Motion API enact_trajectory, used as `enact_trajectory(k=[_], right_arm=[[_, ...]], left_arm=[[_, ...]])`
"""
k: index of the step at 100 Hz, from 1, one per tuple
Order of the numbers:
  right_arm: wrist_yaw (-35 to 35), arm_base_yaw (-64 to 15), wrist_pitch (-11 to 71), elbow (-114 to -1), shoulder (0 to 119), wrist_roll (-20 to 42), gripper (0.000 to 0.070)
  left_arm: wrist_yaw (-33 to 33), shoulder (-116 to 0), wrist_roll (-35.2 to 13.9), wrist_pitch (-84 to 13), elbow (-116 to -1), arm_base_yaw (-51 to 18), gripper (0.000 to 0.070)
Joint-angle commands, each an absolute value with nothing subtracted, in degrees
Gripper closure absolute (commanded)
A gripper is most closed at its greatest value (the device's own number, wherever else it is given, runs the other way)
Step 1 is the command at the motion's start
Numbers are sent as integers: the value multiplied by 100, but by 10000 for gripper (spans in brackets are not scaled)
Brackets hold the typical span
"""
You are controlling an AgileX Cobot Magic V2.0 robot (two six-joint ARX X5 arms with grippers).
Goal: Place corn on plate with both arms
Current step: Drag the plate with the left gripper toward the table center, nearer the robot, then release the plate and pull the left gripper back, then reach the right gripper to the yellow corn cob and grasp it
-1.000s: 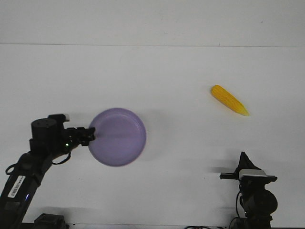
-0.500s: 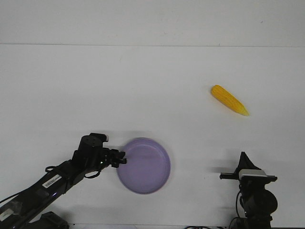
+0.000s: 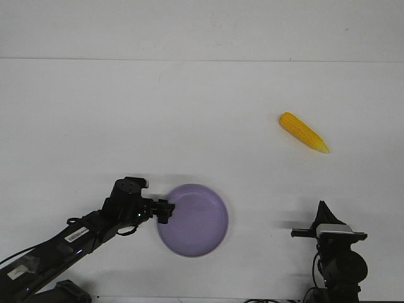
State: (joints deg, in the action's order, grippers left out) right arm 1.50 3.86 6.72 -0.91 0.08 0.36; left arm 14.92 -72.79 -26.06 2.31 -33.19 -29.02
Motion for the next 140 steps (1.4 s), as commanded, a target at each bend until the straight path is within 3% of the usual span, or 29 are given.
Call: enact_trajectory(k=[1,31,50,65,89,104,107,110,117,122,126,140], right_arm=[[154,399,604,-71,5,10,687],[152,399,604,-71,5,10,687],[163,399,600,-71,5,43,687],[523,399,626,-73,5,1603,687],[720,397,392,-401,12,2388,697],[355,392,725,-1680,628,2139,690],[360,388,784,-1970,871,1966,661],[360,381,827,-2252,1146,1822,588],[368,381,1050,-2939,1872,1483,317],[368,381,1291,-3395,2432,1245,187],[373,381,1496,-3750,2917,1015,146],[513,373,2178,-4910,4733,421,144]], left_arm=[[1494,-7225,-2574,305,-3365,-2939,206],[1179,-5795,-2167,237,-3376,-2871,195],[948,-4257,-2134,-489,-3376,-2840,195],[419,-3013,-1909,-1446,-3371,-2840,196],[-43,-1780,-1865,-2502,-3369,-2840,197],[-43,-1682,-1870,-2565,-3369,-2840,197],[-43,-1684,-1868,-2558,-3369,-2840,197],[-45,-1693,-1868,-2547,-3369,-2840,197],[-43,-1721,-1868,-2541,-3369,-2840,197],[-45,-1723,-1865,-2545,-3369,-2840,197],[-45,-1723,-1865,-2543,-3369,-2840,197],[-45,-1723,-1868,-2547,-3369,-2840,197]])
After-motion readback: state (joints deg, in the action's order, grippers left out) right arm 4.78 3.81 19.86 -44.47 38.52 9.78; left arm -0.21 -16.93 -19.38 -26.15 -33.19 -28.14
